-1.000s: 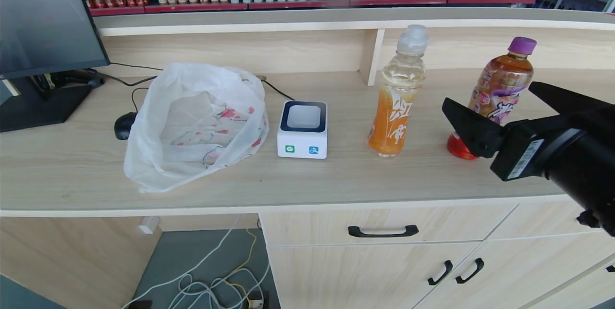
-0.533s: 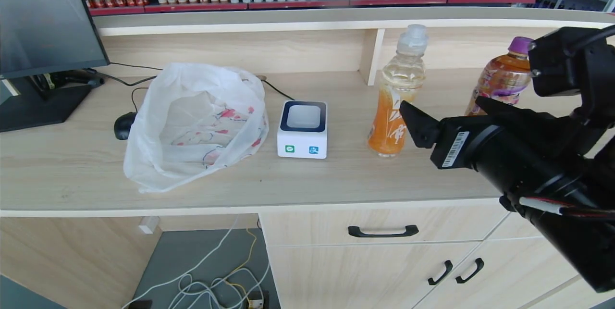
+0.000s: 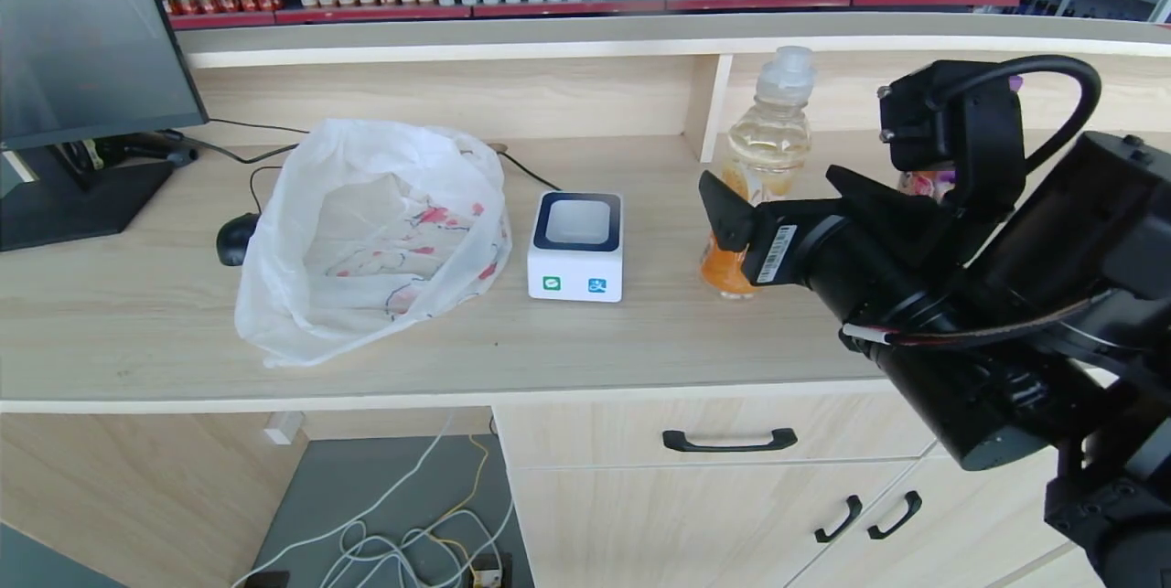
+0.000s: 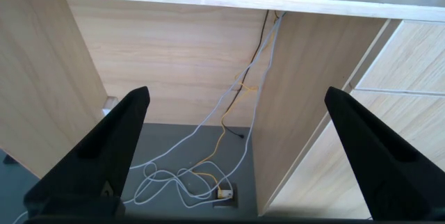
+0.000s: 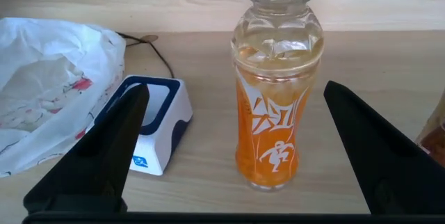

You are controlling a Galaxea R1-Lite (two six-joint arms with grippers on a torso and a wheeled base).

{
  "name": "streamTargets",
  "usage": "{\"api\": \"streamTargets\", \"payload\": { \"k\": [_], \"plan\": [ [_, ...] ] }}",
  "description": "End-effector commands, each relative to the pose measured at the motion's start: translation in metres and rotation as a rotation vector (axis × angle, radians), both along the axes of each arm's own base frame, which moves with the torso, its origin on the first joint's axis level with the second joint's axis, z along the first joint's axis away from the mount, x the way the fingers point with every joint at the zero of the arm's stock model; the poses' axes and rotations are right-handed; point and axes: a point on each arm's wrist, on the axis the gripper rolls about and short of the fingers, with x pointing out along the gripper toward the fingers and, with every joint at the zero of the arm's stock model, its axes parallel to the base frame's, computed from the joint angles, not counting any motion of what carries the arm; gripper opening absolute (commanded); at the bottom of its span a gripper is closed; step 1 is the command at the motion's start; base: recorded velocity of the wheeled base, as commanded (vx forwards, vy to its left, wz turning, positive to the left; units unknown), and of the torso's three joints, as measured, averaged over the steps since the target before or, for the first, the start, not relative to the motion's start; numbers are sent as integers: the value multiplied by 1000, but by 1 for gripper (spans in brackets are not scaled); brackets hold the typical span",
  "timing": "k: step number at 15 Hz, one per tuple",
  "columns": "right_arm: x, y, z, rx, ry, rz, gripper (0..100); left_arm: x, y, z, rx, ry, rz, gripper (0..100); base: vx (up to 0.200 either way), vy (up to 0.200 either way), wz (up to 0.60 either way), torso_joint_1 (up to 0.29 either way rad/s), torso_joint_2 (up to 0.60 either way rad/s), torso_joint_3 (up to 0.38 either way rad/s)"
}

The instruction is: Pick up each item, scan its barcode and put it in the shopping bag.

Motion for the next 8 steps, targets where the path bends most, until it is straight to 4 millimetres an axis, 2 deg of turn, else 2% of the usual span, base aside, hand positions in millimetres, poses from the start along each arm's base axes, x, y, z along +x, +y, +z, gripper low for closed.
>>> {"api": "streamTargets", "payload": {
  "k": [1,8],
  "plan": [
    [15,7,-17,-40,10,-19,100,0,0,0,0,0,1,100,0,0,0,0,0,0],
    [34,-10,-20,-70,-10,-45,100,0,0,0,0,0,1,100,0,0,0,0,0,0]
  ]
}}
